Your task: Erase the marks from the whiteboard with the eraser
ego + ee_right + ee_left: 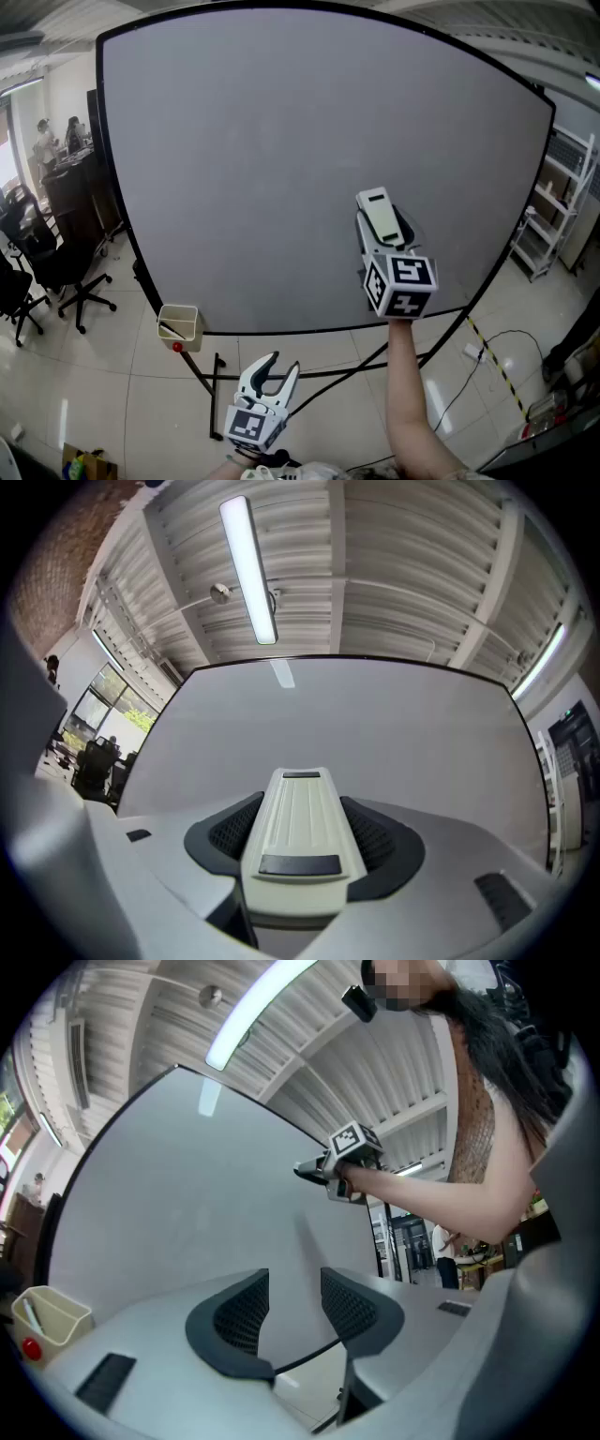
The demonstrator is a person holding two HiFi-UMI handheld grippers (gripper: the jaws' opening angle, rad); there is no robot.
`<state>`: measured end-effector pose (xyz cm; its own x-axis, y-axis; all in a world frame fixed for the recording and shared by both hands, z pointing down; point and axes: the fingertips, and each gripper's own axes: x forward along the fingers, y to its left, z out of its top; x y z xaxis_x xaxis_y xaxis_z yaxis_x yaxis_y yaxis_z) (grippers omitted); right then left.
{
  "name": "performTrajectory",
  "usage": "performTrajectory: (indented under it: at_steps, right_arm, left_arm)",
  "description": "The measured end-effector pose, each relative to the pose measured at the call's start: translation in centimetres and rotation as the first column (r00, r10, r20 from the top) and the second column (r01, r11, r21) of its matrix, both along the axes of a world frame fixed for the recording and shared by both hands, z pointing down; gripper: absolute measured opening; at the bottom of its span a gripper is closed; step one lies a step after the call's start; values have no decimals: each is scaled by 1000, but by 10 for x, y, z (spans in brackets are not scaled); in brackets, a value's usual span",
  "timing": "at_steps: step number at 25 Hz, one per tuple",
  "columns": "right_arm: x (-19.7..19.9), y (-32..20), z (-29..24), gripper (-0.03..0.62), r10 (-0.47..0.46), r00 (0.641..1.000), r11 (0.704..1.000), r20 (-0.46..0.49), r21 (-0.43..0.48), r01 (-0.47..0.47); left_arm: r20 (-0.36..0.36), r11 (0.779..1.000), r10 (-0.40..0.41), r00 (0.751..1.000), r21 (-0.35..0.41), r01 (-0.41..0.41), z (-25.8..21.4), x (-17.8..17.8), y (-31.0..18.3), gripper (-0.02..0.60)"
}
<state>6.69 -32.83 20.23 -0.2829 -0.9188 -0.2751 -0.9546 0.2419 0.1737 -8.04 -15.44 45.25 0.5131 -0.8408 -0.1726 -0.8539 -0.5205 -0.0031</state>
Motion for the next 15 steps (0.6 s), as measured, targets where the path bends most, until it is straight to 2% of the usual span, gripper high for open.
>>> performTrajectory:
  at_steps: [2,4,6,8,11,13,15]
  right_arm:
    - [-10,-32,-32,277,19,1000,1000,-17,11,-19]
    - [-17,-58,-40,276,29,999,1000,-14,-6,-29]
    - [-21,-68,-11,276,25,1000,999,14,-38,-25]
    - [-21,-69,43,276,27,999,996,37,-85,-24]
    - [-20,-70,102,278,61,998,990,3,-130,-60]
    - [-15,-72,79,276,84,996,992,-33,-89,-87]
    - [-6,-74,20,276,92,996,996,-8,-17,-93]
  left_arm:
    - [0,1000,5,1000,0,-5,-4,-1,-18,153]
    - [-7,1000,13,1000,-3,-13,-6,-1,-32,153]
    - [-11,1000,25,1000,-9,-25,-4,1,-41,153]
    - [-8,999,35,999,-27,-36,2,2,-48,152]
    - [-10,998,33,999,-47,-33,8,1,-57,153]
    - [-16,998,25,1000,-51,-26,10,1,-59,153]
    - [-21,998,15,1000,-63,-16,15,2,-62,153]
